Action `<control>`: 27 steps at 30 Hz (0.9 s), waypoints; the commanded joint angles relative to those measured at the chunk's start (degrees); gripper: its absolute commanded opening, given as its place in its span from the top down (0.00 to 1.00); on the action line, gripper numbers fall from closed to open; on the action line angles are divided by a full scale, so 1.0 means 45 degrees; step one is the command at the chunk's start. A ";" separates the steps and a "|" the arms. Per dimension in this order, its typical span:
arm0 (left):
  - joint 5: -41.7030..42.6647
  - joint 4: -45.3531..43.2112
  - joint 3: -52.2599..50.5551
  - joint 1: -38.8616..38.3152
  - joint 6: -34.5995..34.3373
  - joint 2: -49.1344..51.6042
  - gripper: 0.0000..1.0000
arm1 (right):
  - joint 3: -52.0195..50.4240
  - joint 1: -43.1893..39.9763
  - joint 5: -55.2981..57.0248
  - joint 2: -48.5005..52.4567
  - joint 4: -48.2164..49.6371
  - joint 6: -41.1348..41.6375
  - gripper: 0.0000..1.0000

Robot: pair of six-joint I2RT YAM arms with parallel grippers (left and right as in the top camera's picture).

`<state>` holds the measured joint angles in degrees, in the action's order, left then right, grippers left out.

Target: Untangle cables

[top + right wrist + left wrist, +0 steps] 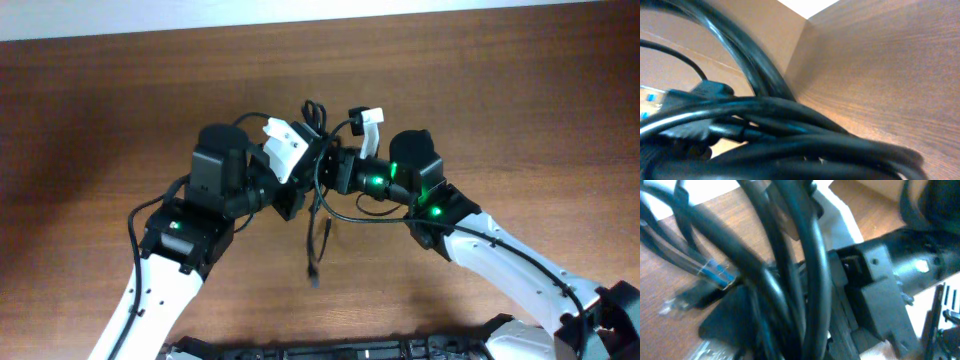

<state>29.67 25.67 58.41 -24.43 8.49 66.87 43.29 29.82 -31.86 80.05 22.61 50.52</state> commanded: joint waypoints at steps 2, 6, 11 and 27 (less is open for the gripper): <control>0.1559 0.0393 -0.0053 0.1438 0.0311 0.0044 1.00 | 0.0369 -0.1229 -0.2686 -0.0019 0.0325 -0.0160 0.37; 0.2380 0.0403 -0.0053 0.3934 0.0330 0.0044 1.00 | 0.0369 -0.2215 -0.7043 -0.0019 0.1253 -0.0398 0.18; 0.7538 0.0899 -0.0053 0.4187 0.2093 0.0457 1.00 | 0.0374 -0.2866 -0.5367 -0.0015 0.2127 -0.6844 0.15; 0.9661 0.1156 -0.0053 0.1758 0.3152 0.1569 1.00 | 0.0374 -0.1404 -0.2535 0.0491 0.2832 -0.6169 0.19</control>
<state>70.04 31.27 58.17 -14.04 21.10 74.04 44.01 20.23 -45.65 80.44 35.55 22.72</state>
